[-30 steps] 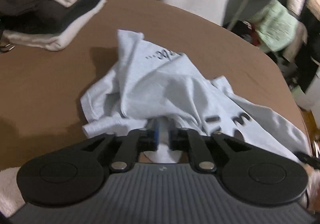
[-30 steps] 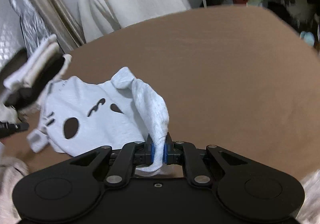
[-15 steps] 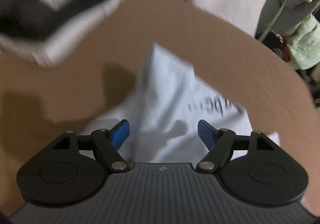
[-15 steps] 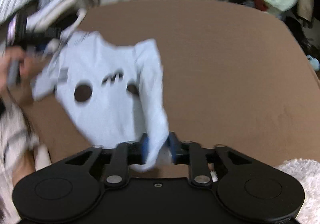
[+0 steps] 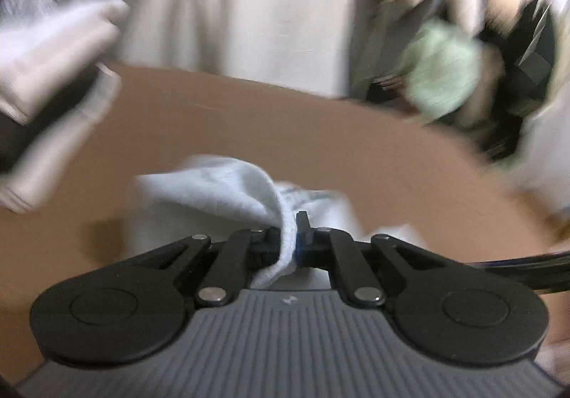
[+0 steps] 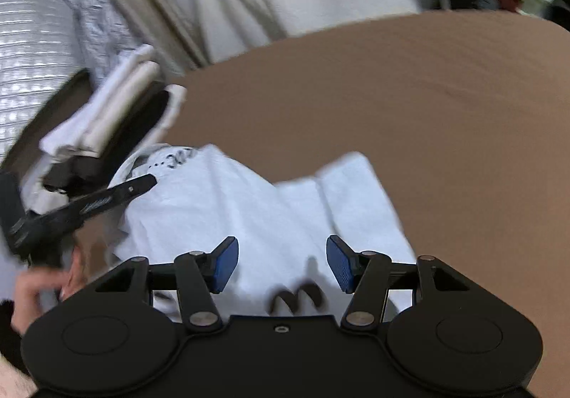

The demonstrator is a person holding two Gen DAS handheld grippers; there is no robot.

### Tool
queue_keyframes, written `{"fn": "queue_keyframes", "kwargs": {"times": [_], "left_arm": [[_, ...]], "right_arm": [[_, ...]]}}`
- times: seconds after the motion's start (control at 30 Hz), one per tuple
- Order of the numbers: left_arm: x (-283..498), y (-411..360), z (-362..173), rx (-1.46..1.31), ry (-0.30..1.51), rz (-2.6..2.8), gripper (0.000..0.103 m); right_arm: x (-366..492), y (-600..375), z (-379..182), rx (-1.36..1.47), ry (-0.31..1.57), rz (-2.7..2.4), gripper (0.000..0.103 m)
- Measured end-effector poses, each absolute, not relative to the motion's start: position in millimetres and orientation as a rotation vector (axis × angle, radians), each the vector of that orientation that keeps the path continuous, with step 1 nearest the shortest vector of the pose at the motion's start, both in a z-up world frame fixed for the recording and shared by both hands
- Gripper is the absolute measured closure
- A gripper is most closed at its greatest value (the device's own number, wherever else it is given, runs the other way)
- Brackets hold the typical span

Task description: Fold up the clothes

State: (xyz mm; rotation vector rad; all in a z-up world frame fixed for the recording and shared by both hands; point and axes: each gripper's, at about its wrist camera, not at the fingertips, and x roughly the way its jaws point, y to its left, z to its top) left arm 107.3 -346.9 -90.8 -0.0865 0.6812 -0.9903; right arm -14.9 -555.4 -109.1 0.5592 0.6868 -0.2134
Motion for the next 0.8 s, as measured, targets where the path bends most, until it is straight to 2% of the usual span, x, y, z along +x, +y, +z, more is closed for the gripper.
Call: {"fn": "queue_keyframes", "kwargs": {"times": [0.1, 0.2, 0.37, 0.43, 0.6, 0.73, 0.77, 0.8], "left_arm": [[91, -344, -91, -0.263, 0.869, -1.104, 0.098], [84, -335, -112, -0.309, 1.012, -1.036, 0.098], [66, -322, -96, -0.02, 0.865, -0.758, 0.097], [71, -318, -94, -0.013, 0.838, -0.719, 0.097], [90, -295, -109, -0.231, 1.024, -0.825, 0.097], [112, -279, -120, -0.359, 1.082, -0.828, 0.097], [116, -274, -122, -0.377, 1.085, -0.82, 0.097], [118, -270, -126, -0.384, 1.083, -0.805, 0.097]], "right_arm": [[3, -565, -110, 0.572, 0.662, -0.211, 0.042], [18, -581, -111, 0.632, 0.642, -0.179, 0.041], [59, -595, -117, 0.638, 0.685, -0.093, 0.038], [82, -589, -120, 0.585, 0.759, -0.014, 0.038], [131, -579, -126, 0.629, 0.796, 0.079, 0.037], [163, -569, -136, 0.567, 0.83, 0.121, 0.032], [167, -565, -140, 0.549, 0.85, 0.14, 0.034], [172, -561, -144, 0.53, 0.87, 0.159, 0.059]]}}
